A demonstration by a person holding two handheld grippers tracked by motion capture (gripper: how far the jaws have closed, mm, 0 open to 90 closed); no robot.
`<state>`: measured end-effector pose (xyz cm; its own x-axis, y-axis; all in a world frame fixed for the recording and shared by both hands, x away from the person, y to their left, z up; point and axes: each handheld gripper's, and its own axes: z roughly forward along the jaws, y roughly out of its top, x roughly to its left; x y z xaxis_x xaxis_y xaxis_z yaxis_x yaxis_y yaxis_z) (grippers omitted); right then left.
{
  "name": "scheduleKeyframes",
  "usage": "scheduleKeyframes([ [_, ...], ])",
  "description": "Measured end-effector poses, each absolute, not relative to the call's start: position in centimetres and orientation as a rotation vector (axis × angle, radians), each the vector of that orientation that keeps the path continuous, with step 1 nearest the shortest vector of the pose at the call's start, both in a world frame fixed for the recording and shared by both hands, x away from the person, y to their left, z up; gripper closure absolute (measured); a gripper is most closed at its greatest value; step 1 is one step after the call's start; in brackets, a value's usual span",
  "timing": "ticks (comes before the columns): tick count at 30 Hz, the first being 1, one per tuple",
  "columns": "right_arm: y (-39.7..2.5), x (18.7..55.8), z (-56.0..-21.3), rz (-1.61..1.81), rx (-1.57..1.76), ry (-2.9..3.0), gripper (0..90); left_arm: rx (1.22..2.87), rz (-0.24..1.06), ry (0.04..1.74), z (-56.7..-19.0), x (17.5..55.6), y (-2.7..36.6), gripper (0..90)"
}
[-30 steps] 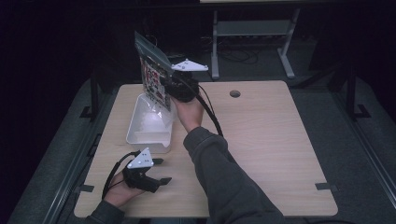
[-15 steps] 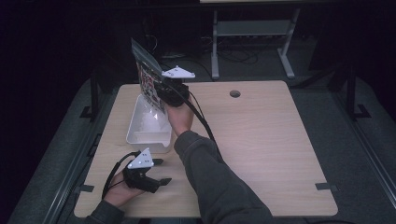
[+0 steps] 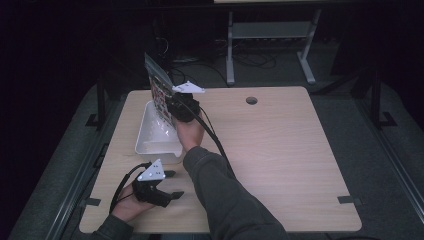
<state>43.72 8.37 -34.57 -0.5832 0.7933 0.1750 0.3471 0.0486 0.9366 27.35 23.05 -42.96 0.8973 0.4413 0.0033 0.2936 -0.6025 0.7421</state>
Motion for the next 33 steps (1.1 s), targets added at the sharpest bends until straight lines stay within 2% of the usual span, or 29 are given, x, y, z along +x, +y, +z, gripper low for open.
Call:
scheduleKeyframes([
  [10,8.7,43.5,-36.6,1.517,1.150,1.968,74.1,2.261,0.238,0.521,-43.0,27.4,23.0,24.7],
  [12,8.7,43.7,-36.5,1.524,1.116,2.015,69.7,2.261,0.238,0.520,-43.0,27.3,23.0,24.7],
  [13,8.7,43.9,-36.4,1.525,1.110,2.046,62.2,2.262,0.236,0.521,-43.0,27.3,23.0,24.7],
  [14,8.7,44.1,-36.4,1.513,1.102,2.068,59.4,2.262,0.236,0.520,-43.0,27.3,22.9,24.7],
  [17,8.7,44.5,-36.4,1.482,1.068,2.117,56.7,2.263,0.237,0.516,-43.0,27.3,22.8,24.7],
  [18,8.8,44.7,-36.5,1.482,1.055,2.142,56.8,2.264,0.236,0.516,-43.0,27.3,22.8,24.7],
  [21,8.8,44.9,-36.5,1.436,1.024,2.163,69.2,2.266,0.236,0.517,-43.0,27.3,22.8,24.7],
  [23,8.8,44.9,-36.6,1.415,1.014,2.163,71.7,2.264,0.236,0.516,-43.0,27.3,22.8,24.7],
  [33,8.8,44.0,-36.9,1.339,1.117,2.066,74.0,2.267,0.240,0.517,-43.1,27.3,22.9,24.7],
])
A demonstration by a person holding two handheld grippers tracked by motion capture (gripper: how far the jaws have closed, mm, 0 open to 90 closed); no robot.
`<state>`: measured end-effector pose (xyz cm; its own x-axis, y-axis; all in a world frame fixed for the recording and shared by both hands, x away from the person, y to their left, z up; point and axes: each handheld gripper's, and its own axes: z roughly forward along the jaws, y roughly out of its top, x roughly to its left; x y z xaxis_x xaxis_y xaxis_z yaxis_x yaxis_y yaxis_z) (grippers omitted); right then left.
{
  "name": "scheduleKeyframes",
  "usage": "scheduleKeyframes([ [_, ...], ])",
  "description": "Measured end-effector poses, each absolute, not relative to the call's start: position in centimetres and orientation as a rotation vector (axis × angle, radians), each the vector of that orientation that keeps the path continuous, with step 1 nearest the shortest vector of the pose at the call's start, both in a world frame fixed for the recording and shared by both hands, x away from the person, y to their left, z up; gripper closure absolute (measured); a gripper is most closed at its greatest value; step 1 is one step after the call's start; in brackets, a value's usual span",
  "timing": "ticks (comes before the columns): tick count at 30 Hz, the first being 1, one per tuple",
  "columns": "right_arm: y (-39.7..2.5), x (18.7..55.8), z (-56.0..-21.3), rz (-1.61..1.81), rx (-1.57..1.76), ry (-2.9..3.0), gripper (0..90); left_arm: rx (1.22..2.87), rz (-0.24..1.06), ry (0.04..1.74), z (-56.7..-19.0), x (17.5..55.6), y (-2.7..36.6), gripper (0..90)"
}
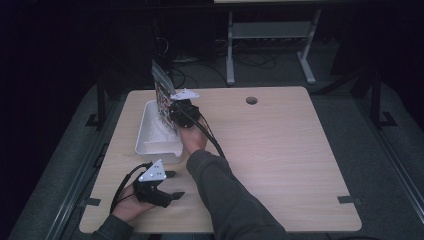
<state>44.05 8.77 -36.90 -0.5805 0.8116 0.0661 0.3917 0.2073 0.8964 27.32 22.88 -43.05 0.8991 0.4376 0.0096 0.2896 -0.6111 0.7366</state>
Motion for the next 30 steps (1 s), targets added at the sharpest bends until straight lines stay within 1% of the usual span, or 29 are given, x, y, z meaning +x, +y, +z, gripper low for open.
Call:
scheduleKeyframes([
  [9,8.8,43.5,-36.9,1.311,1.176,2.009,73.9,2.271,0.245,0.520,-43.0,27.3,23.0,24.8],
  [13,8.4,43.8,-36.8,1.344,1.173,2.033,72.2,2.274,0.243,0.519,-43.1,27.4,22.9,24.8],
  [15,8.2,44.0,-36.8,1.362,1.161,2.050,69.8,2.279,0.242,0.517,-43.2,27.4,22.9,24.7],
  [17,8.0,44.1,-36.8,1.370,1.151,2.063,63.6,2.279,0.242,0.518,-43.2,27.4,22.9,24.8],
  [19,7.7,44.3,-36.8,1.384,1.157,2.079,62.2,2.279,0.241,0.517,-43.2,27.4,22.8,24.7],
  [21,7.4,44.4,-36.7,1.395,1.161,2.073,57.3,2.280,0.238,0.517,-43.2,27.4,22.8,24.7],
  [30,6.7,44.7,-36.6,1.429,1.176,2.110,50.0,2.285,0.243,0.516,-43.3,27.4,22.7,24.7],
])
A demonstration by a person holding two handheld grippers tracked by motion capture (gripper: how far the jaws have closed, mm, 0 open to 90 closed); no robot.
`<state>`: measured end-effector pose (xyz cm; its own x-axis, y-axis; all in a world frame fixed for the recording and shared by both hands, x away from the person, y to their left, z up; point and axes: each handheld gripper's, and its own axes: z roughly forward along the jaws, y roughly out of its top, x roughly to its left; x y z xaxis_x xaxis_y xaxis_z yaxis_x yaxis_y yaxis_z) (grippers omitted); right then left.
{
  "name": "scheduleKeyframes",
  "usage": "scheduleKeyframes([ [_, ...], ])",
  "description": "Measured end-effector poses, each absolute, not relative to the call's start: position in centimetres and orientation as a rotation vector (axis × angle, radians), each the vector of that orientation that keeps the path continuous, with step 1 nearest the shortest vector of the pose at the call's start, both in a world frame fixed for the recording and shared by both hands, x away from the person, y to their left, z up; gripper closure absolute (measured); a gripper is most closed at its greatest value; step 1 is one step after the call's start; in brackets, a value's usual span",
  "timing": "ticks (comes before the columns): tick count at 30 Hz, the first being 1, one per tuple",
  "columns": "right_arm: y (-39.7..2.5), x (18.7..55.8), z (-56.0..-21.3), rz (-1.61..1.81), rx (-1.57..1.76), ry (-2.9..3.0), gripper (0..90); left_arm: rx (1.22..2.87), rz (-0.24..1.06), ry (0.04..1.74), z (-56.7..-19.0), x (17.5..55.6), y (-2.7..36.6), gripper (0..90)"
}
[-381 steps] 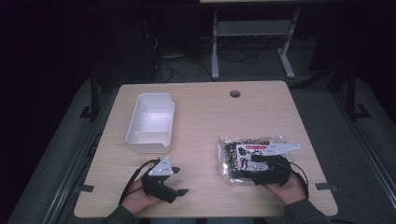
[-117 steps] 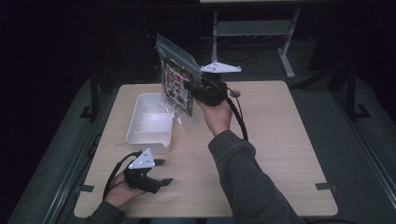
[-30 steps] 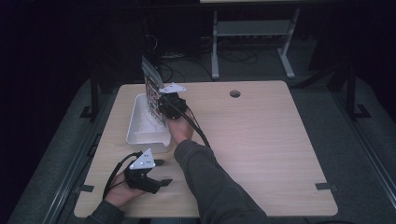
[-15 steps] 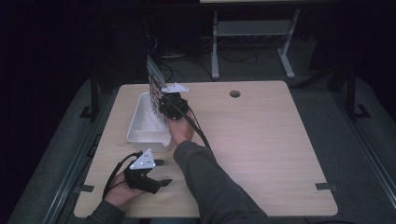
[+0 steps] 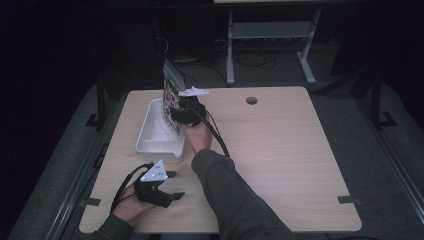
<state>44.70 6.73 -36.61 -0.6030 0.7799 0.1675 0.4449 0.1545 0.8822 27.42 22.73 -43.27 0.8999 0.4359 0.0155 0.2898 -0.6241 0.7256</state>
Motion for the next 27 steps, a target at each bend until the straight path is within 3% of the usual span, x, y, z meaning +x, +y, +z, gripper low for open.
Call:
scheduleKeyframes([
  [27,2.4,44.2,-35.9,1.614,1.156,2.218,36.0,2.306,0.236,0.523,-43.6,27.6,22.5,24.4],
])
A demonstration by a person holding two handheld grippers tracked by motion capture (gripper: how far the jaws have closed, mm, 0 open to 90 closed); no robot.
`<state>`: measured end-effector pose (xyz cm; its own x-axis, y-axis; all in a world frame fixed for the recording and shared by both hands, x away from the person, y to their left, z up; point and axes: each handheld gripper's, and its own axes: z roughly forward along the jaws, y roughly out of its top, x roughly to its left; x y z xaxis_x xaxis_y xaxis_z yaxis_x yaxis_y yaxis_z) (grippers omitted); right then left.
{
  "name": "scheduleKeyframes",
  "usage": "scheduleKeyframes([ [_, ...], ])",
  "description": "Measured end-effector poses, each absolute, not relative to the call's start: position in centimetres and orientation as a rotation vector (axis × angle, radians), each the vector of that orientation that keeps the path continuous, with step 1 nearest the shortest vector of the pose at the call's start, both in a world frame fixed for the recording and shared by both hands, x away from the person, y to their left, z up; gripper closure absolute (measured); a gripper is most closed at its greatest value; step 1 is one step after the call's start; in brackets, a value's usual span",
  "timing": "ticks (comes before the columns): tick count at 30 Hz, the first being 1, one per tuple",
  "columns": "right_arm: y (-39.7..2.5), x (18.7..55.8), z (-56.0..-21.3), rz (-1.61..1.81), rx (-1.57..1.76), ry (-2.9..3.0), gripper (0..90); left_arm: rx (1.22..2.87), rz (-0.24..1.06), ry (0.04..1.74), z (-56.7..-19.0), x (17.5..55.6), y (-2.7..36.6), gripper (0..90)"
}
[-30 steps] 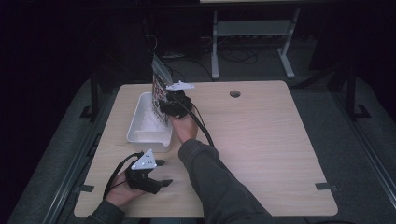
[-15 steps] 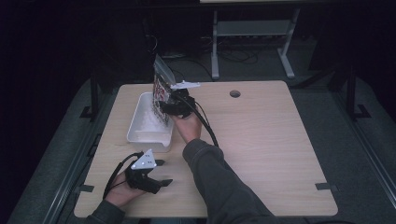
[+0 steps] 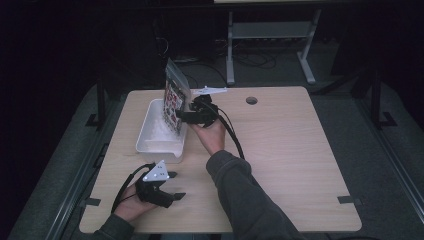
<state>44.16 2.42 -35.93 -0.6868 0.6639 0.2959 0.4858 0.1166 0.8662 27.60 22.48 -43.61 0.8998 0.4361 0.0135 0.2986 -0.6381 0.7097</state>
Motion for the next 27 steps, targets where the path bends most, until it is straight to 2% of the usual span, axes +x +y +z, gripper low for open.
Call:
scheduleKeyframes([
  [27,-3.9,41.7,-36.9,1.646,1.158,2.294,29.4,2.313,0.237,0.532,-43.8,27.5,22.1,23.2],
])
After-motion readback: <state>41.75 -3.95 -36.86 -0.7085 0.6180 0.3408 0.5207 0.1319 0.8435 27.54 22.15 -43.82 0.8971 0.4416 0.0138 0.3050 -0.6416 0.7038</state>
